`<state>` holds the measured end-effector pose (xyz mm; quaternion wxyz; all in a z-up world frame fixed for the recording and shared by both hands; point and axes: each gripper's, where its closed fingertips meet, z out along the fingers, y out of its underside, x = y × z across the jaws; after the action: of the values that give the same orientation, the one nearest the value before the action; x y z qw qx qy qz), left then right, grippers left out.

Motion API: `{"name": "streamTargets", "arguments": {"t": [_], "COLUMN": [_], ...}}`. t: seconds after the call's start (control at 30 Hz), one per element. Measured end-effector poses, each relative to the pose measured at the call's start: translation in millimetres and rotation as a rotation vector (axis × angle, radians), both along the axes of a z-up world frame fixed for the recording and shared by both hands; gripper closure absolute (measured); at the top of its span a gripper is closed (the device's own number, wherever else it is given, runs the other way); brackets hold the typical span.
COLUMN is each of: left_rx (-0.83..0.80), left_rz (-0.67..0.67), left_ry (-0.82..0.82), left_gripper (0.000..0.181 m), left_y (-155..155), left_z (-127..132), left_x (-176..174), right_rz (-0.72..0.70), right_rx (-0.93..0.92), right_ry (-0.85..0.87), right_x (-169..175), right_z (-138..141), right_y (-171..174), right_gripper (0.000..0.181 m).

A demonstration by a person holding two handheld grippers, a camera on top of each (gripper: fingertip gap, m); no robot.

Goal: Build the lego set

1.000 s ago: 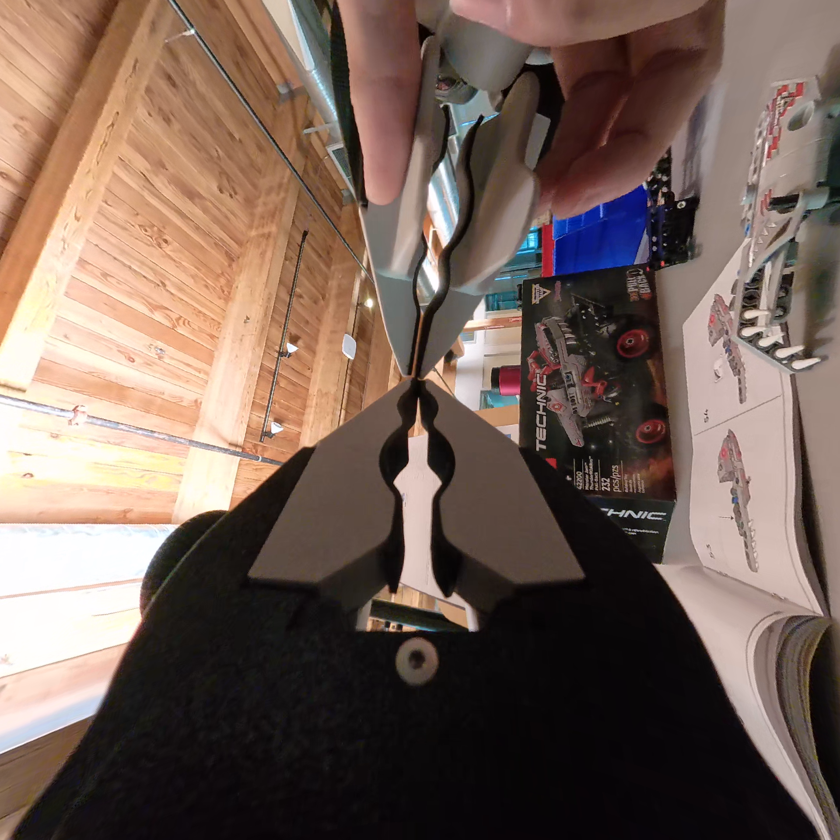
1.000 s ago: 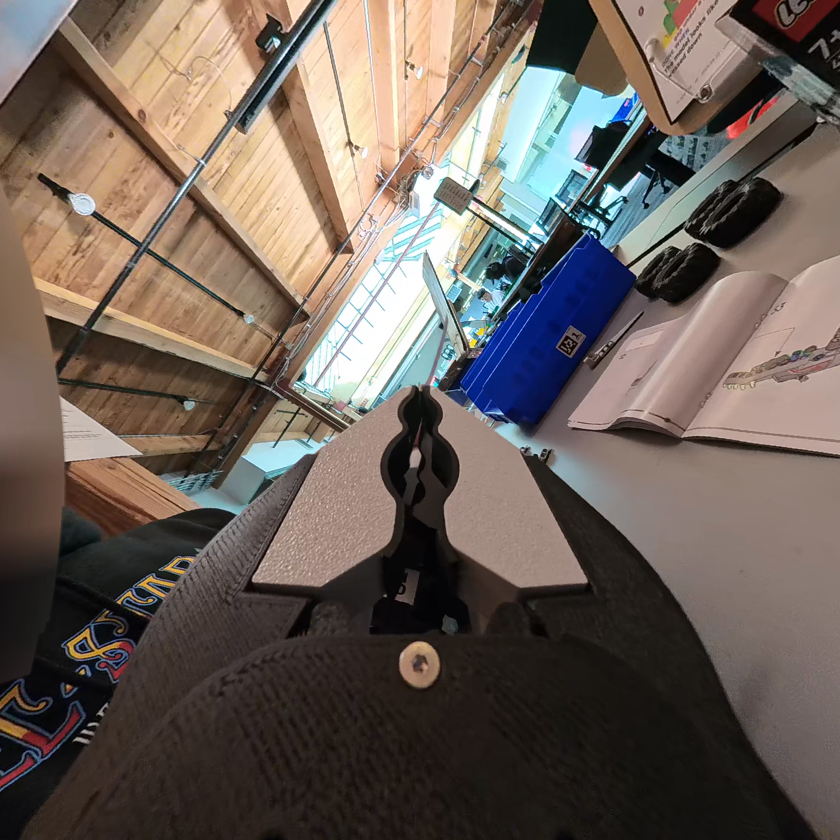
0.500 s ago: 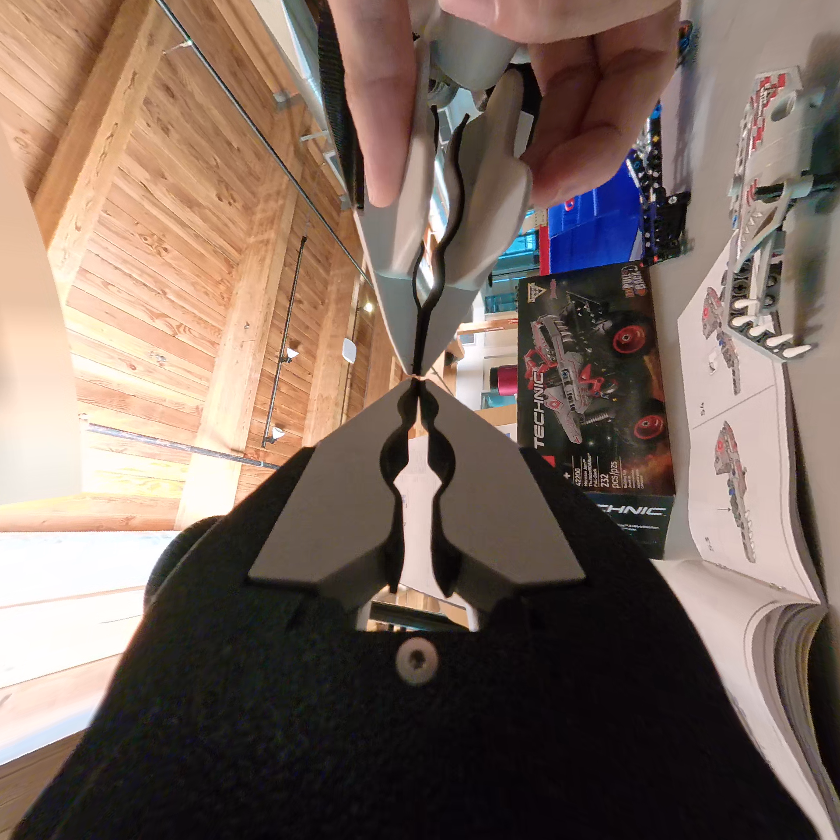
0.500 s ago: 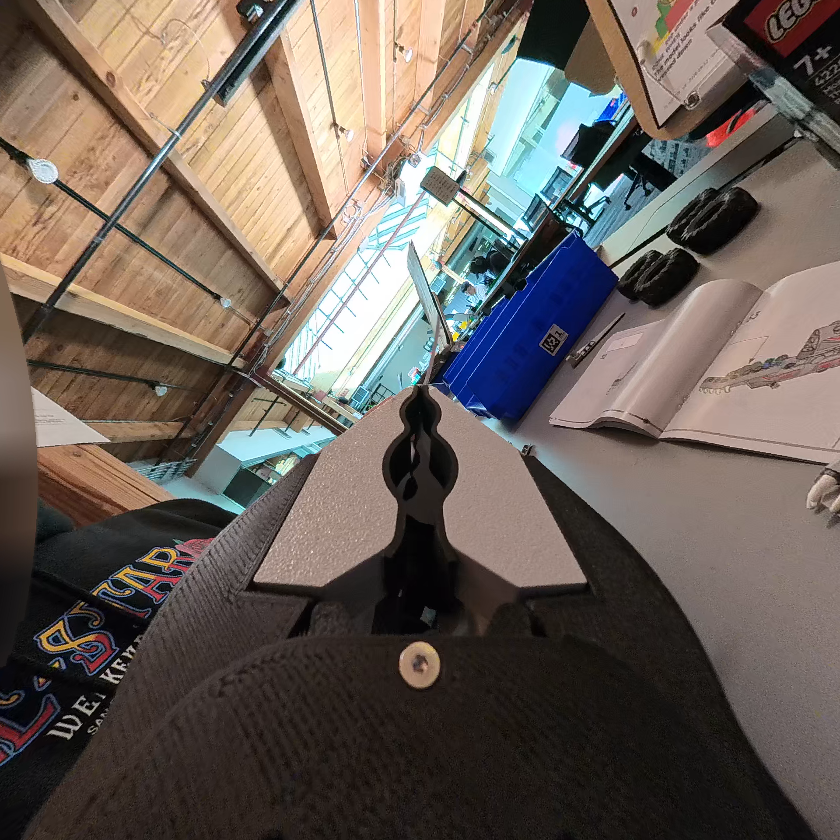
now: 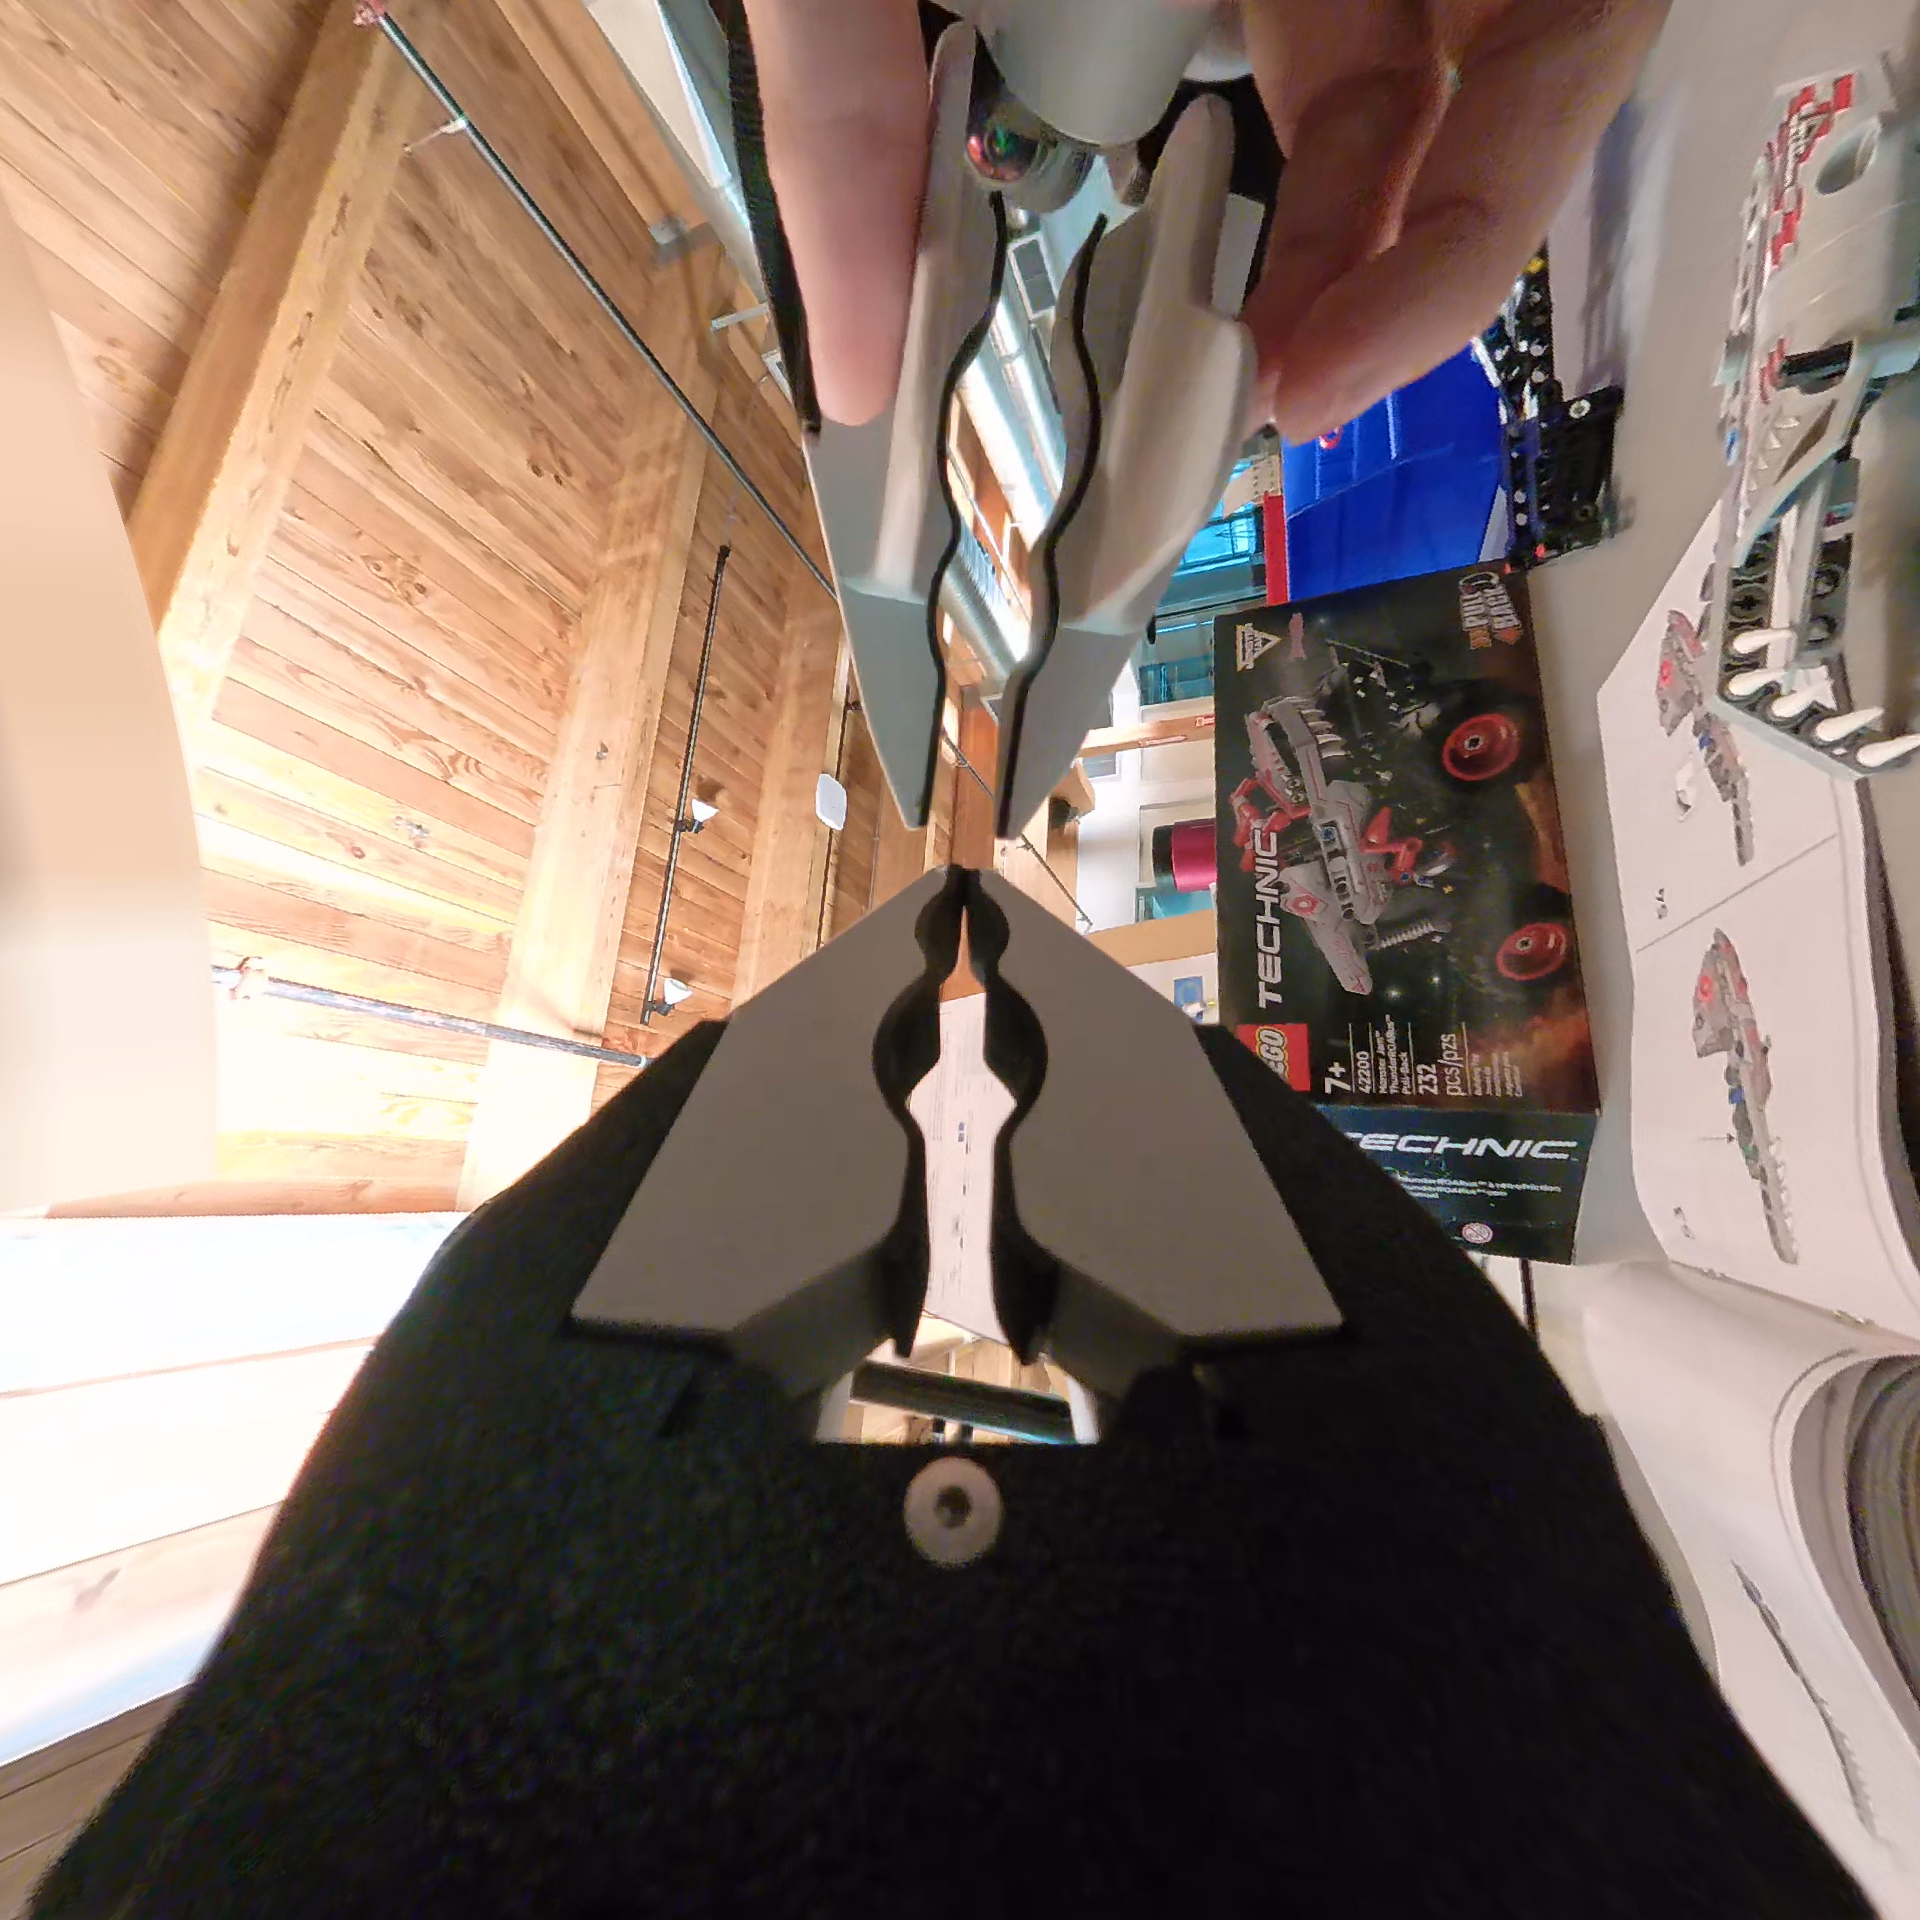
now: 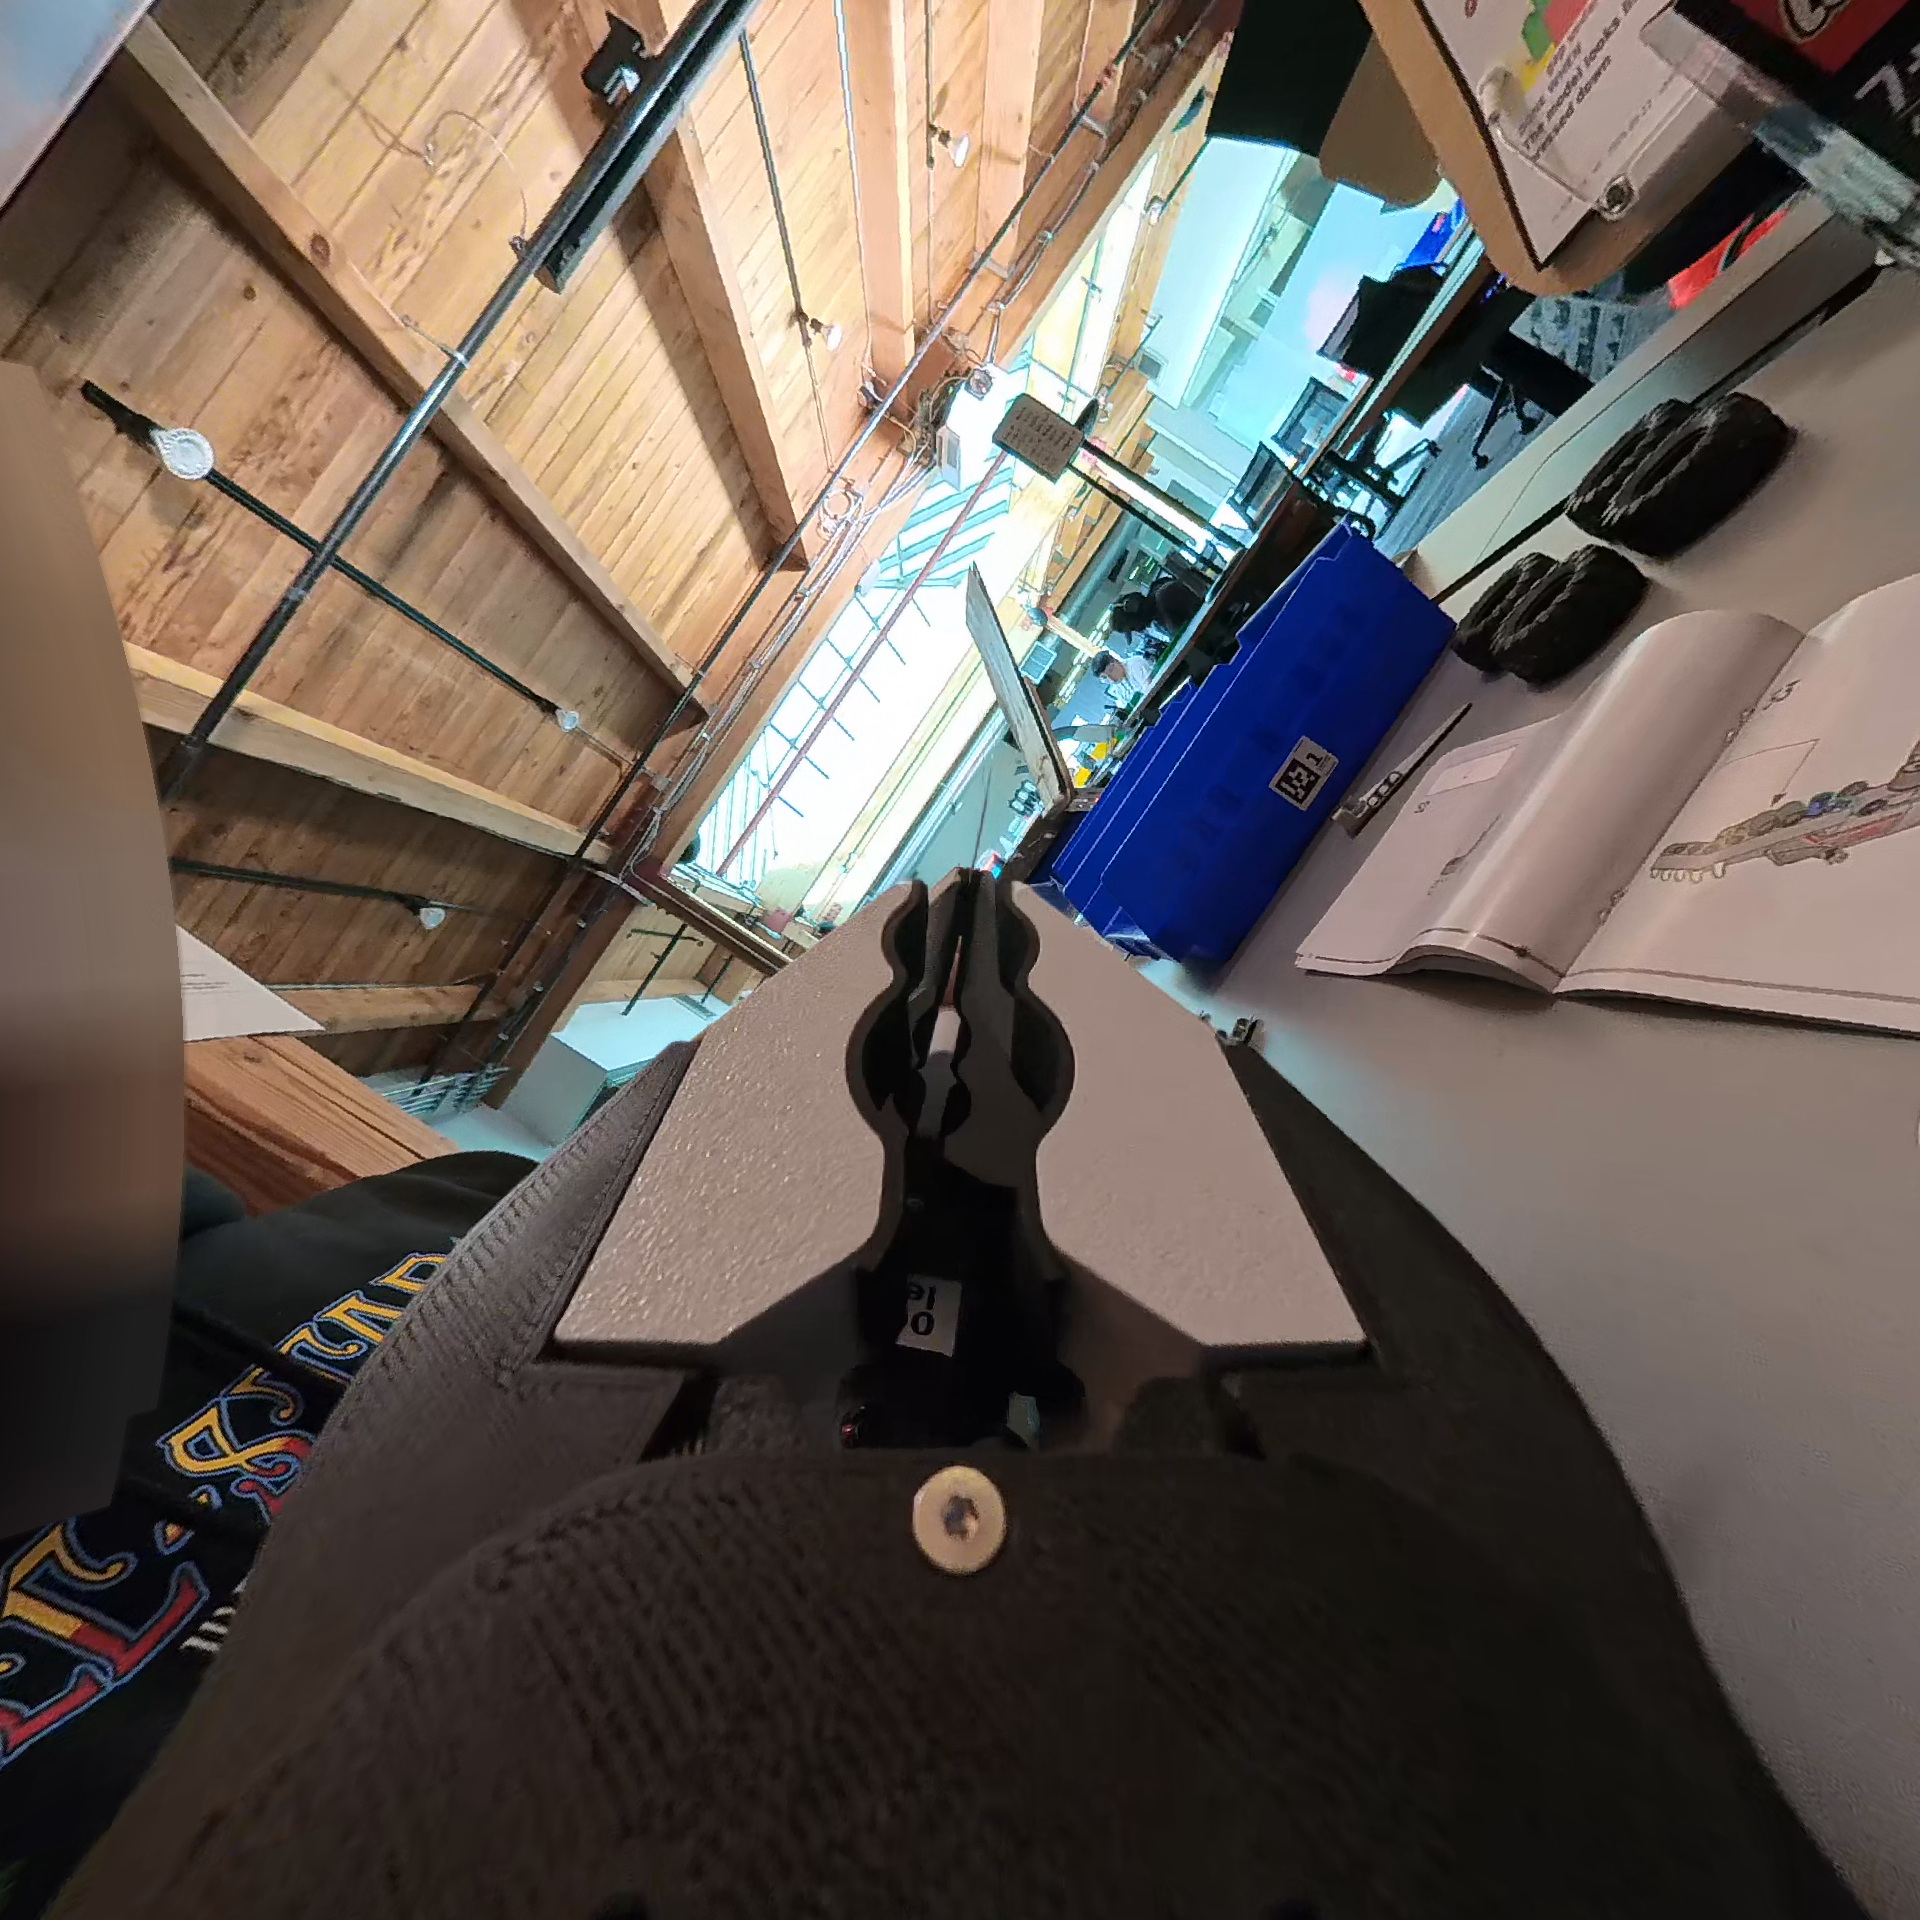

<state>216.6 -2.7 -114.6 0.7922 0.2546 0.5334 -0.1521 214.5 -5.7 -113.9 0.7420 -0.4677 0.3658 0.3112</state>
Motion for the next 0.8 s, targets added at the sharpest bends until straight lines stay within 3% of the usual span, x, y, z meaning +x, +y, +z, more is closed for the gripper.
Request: {"name": "streamTargets", "arguments": {"t": [0.23,0.57,0.8], "left_rx": [0.011,0.02,0.023], "left_rz": [-0.005,-0.004,0.0], "left_ry": [-0.001,-0.004,-0.003], "left_gripper": [0.181,0.181,0.181], "left_y": [-0.7,-0.7,0.9], "left_z": [-0.9,-2.7,-2.6], "left_x": [-1.6,-1.9,-1.2], "right_rz": [0.002,0.003,-0.001], "right_rx": [0.007,0.005,-0.016], "right_ry": [0.001,0.003,0.002], "right_x": [0.3,0.2,0.1], "right_z": [1.8,1.2,-1.9], "right_y": [2.0,3.3,4.8], "right_gripper": [0.18,0.181,0.17]}}
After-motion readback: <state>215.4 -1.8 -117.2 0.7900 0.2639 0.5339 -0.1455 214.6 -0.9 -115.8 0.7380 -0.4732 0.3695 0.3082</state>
